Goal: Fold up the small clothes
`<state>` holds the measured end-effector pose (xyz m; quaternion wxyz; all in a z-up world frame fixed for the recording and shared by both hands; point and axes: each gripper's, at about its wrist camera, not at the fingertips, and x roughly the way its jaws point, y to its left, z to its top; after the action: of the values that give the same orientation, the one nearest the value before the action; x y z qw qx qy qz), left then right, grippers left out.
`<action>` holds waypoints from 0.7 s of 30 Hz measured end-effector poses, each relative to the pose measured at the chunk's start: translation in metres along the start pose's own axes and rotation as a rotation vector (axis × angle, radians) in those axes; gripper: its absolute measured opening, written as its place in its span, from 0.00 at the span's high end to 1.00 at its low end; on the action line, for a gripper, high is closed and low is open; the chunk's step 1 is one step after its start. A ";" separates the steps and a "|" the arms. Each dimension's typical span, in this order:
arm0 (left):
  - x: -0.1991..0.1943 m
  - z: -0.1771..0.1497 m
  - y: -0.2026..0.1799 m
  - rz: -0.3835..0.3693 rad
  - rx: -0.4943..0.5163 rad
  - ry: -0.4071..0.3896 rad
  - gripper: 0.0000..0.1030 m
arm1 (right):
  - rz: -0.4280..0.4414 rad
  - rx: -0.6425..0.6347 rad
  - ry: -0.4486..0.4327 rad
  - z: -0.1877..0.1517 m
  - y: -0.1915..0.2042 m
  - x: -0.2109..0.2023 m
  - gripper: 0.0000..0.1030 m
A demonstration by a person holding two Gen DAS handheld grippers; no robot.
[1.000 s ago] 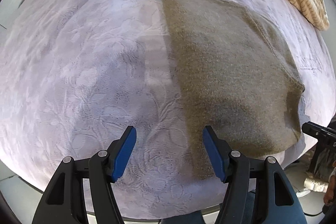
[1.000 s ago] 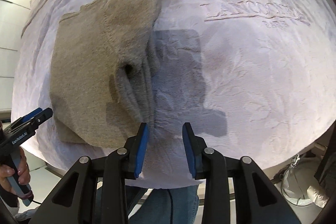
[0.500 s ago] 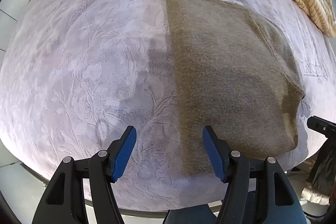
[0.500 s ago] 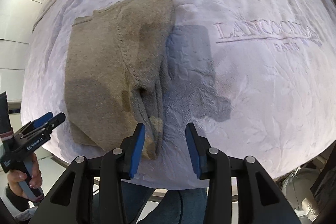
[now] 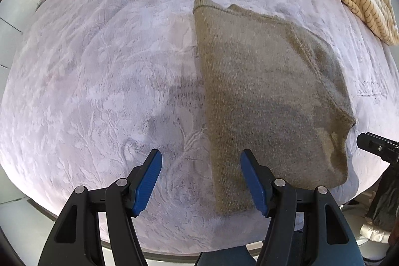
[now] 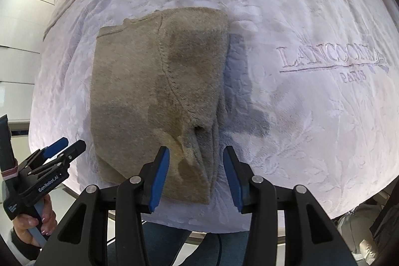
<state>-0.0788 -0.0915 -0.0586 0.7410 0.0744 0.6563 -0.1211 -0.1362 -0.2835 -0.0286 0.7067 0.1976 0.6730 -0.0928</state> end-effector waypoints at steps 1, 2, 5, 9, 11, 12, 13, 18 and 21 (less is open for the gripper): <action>-0.002 0.001 0.000 0.000 -0.001 -0.004 0.35 | -0.006 0.000 -0.002 0.001 0.001 -0.001 0.53; -0.003 0.002 0.000 0.001 -0.001 -0.007 0.35 | -0.012 0.000 -0.005 0.002 0.003 -0.001 0.53; -0.008 0.006 0.003 0.007 0.002 -0.019 0.35 | -0.036 -0.005 -0.021 0.006 0.007 -0.008 0.49; -0.016 0.010 0.004 0.003 -0.009 -0.059 0.00 | -0.074 -0.019 -0.052 0.011 0.014 -0.017 0.28; -0.021 0.010 0.003 0.004 -0.009 -0.076 0.00 | -0.088 -0.025 -0.068 0.013 0.017 -0.022 0.27; -0.021 0.011 0.003 0.001 -0.009 -0.074 0.00 | -0.095 -0.026 -0.073 0.014 0.019 -0.023 0.23; -0.021 0.011 0.003 -0.003 -0.013 -0.070 0.00 | -0.100 -0.027 -0.077 0.015 0.019 -0.024 0.22; -0.022 0.009 0.001 0.005 -0.013 -0.070 0.00 | -0.178 -0.064 -0.118 0.015 0.027 -0.030 0.17; -0.023 0.008 0.000 0.007 -0.014 -0.072 0.00 | -0.230 -0.090 -0.131 0.013 0.033 -0.031 0.16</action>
<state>-0.0735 -0.0920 -0.0349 0.7651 0.0673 0.6297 -0.1166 -0.1141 -0.2631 0.0075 0.7419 0.0807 0.6472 -0.1557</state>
